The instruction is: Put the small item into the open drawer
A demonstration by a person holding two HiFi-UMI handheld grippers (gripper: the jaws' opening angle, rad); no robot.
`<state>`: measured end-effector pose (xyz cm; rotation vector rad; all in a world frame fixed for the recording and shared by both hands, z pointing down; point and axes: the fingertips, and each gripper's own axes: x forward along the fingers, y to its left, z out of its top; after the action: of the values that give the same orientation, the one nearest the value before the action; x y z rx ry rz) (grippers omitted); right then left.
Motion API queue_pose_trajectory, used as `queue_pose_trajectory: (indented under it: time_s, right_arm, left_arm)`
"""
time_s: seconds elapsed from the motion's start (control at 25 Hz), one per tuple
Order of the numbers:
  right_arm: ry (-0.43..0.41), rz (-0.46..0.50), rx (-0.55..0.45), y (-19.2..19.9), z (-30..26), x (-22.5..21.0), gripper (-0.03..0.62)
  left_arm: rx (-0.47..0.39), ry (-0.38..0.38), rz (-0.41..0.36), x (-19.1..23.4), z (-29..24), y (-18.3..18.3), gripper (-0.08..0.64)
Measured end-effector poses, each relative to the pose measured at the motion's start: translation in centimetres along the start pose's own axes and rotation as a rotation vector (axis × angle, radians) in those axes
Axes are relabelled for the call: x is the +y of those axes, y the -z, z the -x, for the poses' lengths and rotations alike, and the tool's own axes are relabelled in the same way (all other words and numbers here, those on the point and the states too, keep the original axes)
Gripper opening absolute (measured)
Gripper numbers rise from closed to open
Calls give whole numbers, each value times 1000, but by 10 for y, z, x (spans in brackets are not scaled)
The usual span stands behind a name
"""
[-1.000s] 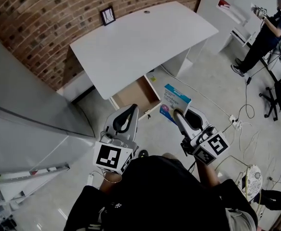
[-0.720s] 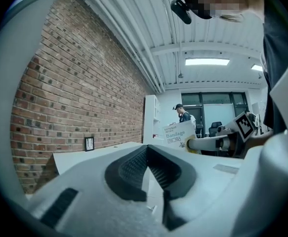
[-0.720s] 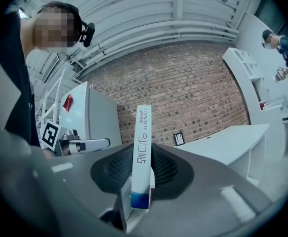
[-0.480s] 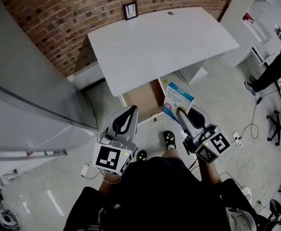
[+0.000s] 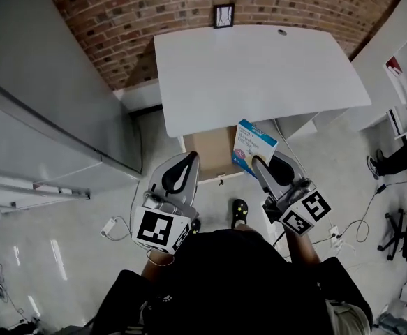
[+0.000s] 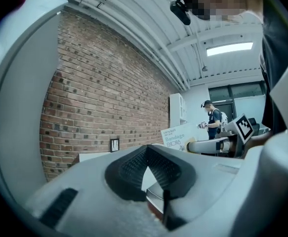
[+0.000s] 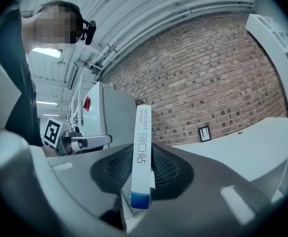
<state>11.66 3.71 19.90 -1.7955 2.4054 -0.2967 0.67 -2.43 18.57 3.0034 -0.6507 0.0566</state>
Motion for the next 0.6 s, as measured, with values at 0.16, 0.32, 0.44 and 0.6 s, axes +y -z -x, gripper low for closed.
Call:
queue_pose_trajectory:
  time_s: [0.16, 0.32, 0.44, 0.6]
  right_arm:
    - [-53, 3, 15, -3, -2, -17, 95]
    - [-108, 5, 21, -6, -5, -30, 95]
    - [-146, 4, 27, -9, -5, -39, 95]
    - [-203, 3, 41, -11, -7, -48, 95]
  left_arm:
    - [10, -59, -3, -4, -11, 3, -6]
    - [2, -121, -5, -6, -19, 1, -6]
    - [0, -161, -8, -9, -24, -1, -6]
    - [1, -215, -8, -15, -29, -2, -6]
